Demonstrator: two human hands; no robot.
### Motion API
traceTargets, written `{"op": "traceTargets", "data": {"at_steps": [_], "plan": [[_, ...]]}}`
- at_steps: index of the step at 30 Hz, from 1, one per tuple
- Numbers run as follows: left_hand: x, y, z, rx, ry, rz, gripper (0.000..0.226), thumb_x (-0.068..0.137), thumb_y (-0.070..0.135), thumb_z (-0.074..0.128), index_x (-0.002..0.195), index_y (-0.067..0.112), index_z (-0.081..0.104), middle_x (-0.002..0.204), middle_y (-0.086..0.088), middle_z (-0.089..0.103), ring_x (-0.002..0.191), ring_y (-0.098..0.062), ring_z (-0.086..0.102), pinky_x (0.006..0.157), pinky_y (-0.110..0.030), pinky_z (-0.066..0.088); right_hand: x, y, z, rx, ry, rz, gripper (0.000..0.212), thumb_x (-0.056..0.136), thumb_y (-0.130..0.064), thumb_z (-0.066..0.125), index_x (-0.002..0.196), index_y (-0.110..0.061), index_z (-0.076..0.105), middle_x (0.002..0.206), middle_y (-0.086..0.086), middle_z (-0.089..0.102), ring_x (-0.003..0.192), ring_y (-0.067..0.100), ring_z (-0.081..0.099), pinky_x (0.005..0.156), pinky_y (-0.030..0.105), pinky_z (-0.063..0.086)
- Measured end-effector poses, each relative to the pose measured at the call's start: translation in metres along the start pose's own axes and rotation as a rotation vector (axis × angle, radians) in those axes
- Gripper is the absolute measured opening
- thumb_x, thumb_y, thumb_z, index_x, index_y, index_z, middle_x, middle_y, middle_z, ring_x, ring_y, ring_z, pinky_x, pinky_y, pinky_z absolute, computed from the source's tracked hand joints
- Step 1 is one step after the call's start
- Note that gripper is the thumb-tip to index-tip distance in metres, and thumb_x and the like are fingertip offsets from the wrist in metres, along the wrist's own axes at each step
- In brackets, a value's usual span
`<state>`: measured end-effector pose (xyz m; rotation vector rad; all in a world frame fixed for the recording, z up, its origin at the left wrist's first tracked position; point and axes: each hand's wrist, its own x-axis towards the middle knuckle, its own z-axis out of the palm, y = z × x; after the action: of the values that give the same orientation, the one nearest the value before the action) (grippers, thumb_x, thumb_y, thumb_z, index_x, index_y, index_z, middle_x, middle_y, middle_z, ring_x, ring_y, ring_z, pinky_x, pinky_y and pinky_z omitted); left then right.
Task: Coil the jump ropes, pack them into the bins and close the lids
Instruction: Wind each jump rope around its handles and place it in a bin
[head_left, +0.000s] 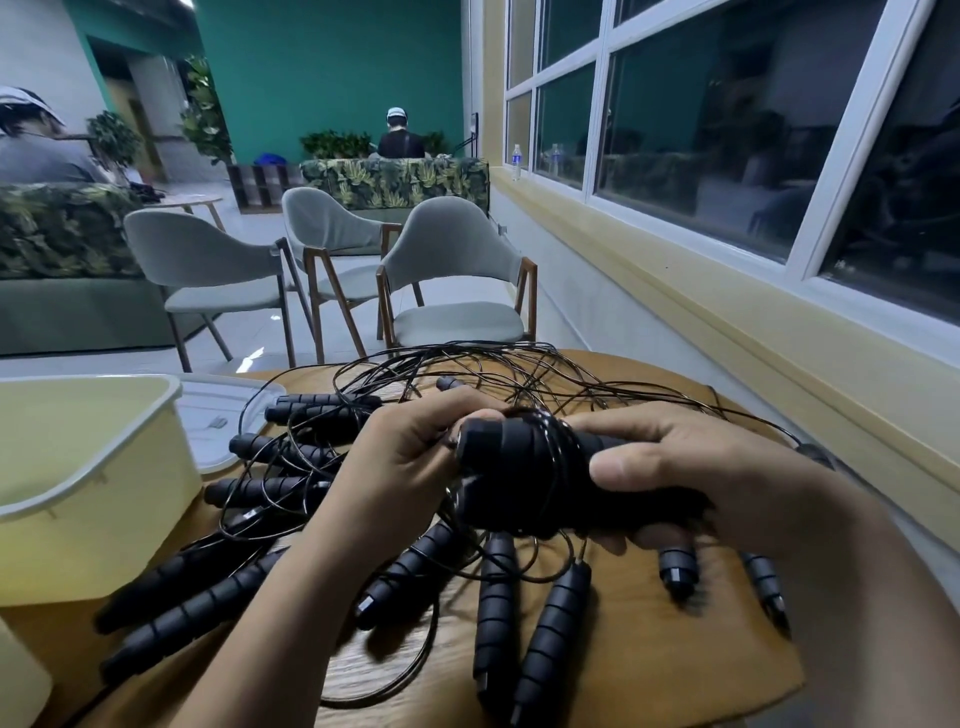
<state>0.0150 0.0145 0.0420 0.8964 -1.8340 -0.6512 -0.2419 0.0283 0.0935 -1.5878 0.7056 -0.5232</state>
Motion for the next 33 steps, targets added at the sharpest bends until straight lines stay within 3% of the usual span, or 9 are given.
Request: {"op": "traceTargets", "data": {"at_steps": [3,7,12,16,19,22,27,30,33], "plan": [[0.000,-0.001,0.002,0.008,0.011,-0.045,0.041,0.094,-0.001,0.066,0.085,0.038,0.077,0.085,0.009,0.075,0.084,-0.010,0.072,0.074,-0.036,0.061,0.008,0.007,0.005,0.096,-0.018,-0.075,0.041,0.089,-0.036,0.066,0.126,-0.021,0.076,0.083,0.014,0.069,0.062,0.016,0.063,0.043,0.021,0.038],[0.000,-0.009,0.011,-0.031,0.071,-0.204,0.032,0.095,0.037,0.055,0.063,0.037,0.059,0.053,0.010,0.050,0.050,-0.008,0.044,0.053,-0.031,0.036,0.014,0.007,0.012,0.194,0.048,-0.198,0.040,0.098,-0.036,0.059,0.128,-0.012,0.068,0.083,0.015,0.067,0.058,0.019,0.058,0.042,0.022,0.033],[-0.001,-0.010,0.019,0.077,0.038,-0.091,0.031,0.110,0.047,0.047,0.081,0.048,0.058,0.057,0.016,0.047,0.052,-0.003,0.038,0.053,-0.029,0.032,0.020,0.006,0.018,0.170,0.259,-0.311,0.054,0.095,-0.039,0.070,0.146,-0.023,0.058,0.107,0.042,0.062,0.074,0.046,0.048,0.047,0.029,0.034],[0.000,-0.011,0.020,0.117,0.000,-0.066,0.019,0.112,0.032,0.051,0.101,0.026,0.066,0.059,0.025,0.053,0.052,0.003,0.046,0.055,-0.026,0.033,0.020,0.002,0.022,0.283,0.326,-0.475,0.055,0.099,-0.036,0.059,0.148,-0.011,0.056,0.099,0.025,0.061,0.064,0.016,0.056,0.047,0.020,0.043],[-0.001,-0.007,0.019,0.170,-0.014,-0.067,0.018,0.111,0.027,0.054,0.102,0.020,0.069,0.062,0.028,0.057,0.054,0.007,0.050,0.054,-0.016,0.034,0.017,-0.001,0.018,0.276,0.502,-0.532,0.052,0.101,-0.042,0.059,0.145,-0.015,0.059,0.095,0.022,0.062,0.059,0.019,0.046,0.045,0.024,0.037],[-0.003,-0.005,0.020,0.230,-0.015,-0.036,0.016,0.109,0.028,0.058,0.097,0.024,0.068,0.066,0.027,0.060,0.057,0.005,0.053,0.055,-0.012,0.034,0.016,0.000,0.019,0.130,0.764,-0.528,0.039,0.103,-0.040,0.065,0.140,-0.028,0.066,0.090,0.022,0.068,0.059,0.023,0.048,0.048,0.033,0.033],[-0.001,-0.009,0.018,0.298,-0.005,-0.015,0.020,0.106,0.036,0.062,0.089,0.026,0.064,0.062,0.010,0.057,0.054,-0.007,0.051,0.052,-0.023,0.036,0.016,0.011,0.015,-0.387,1.117,-0.424,0.052,0.098,-0.053,0.073,0.147,-0.056,0.056,0.087,-0.001,0.075,0.064,0.009,0.061,0.062,0.030,0.053],[0.000,-0.006,0.016,0.369,0.037,0.012,0.017,0.104,0.036,0.066,0.092,0.024,0.070,0.061,0.013,0.056,0.056,-0.005,0.052,0.052,-0.018,0.034,0.016,0.013,0.013,-0.680,1.158,-0.236,0.064,0.092,-0.061,0.073,0.152,-0.056,0.051,0.093,-0.018,0.072,0.081,0.003,0.067,0.067,0.017,0.052],[0.001,-0.001,0.012,0.302,0.075,-0.002,0.012,0.103,0.030,0.069,0.096,0.022,0.074,0.062,0.017,0.061,0.053,-0.005,0.056,0.051,-0.018,0.038,0.018,0.013,0.012,-0.813,1.062,-0.035,0.070,0.087,-0.066,0.074,0.152,-0.059,0.050,0.120,-0.009,0.077,0.110,0.020,0.070,0.089,0.033,0.055]]}}
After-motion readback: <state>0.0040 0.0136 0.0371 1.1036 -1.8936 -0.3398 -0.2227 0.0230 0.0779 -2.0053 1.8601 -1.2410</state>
